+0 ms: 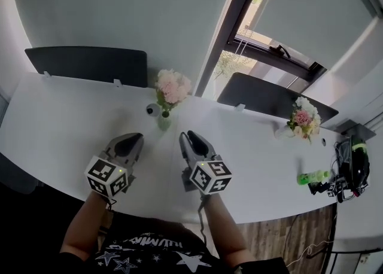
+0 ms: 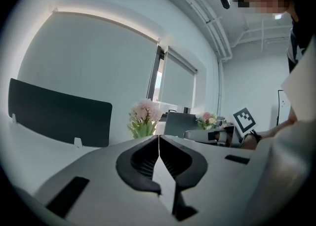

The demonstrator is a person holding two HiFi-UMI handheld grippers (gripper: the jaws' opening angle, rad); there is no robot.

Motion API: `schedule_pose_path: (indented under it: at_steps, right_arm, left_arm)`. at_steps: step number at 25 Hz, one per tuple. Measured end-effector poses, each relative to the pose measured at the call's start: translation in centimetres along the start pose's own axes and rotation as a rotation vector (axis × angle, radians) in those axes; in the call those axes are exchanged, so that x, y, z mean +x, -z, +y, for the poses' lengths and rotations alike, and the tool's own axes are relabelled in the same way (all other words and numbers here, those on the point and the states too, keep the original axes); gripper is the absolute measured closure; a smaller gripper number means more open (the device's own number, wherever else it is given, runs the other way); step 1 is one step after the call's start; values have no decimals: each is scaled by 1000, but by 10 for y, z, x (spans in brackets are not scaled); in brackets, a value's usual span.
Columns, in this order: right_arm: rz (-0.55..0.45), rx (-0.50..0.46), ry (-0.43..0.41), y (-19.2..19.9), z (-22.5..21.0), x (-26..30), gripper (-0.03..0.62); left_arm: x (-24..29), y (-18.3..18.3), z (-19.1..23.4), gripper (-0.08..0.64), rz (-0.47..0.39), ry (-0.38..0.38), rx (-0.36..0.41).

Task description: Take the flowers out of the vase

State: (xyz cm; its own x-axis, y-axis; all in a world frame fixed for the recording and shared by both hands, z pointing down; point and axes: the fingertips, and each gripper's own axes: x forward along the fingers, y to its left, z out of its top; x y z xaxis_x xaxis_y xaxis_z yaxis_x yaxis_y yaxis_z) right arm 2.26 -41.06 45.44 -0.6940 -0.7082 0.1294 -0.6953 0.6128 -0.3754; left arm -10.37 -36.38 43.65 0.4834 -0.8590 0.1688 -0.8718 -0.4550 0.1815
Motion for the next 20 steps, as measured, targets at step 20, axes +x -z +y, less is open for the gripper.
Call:
schedule_pose_path:
  at_steps: [20]
  right_arm:
    - [223,42,-117,40,-26,114,370]
  left_arm:
    - [76,63,54,549,123,17,29]
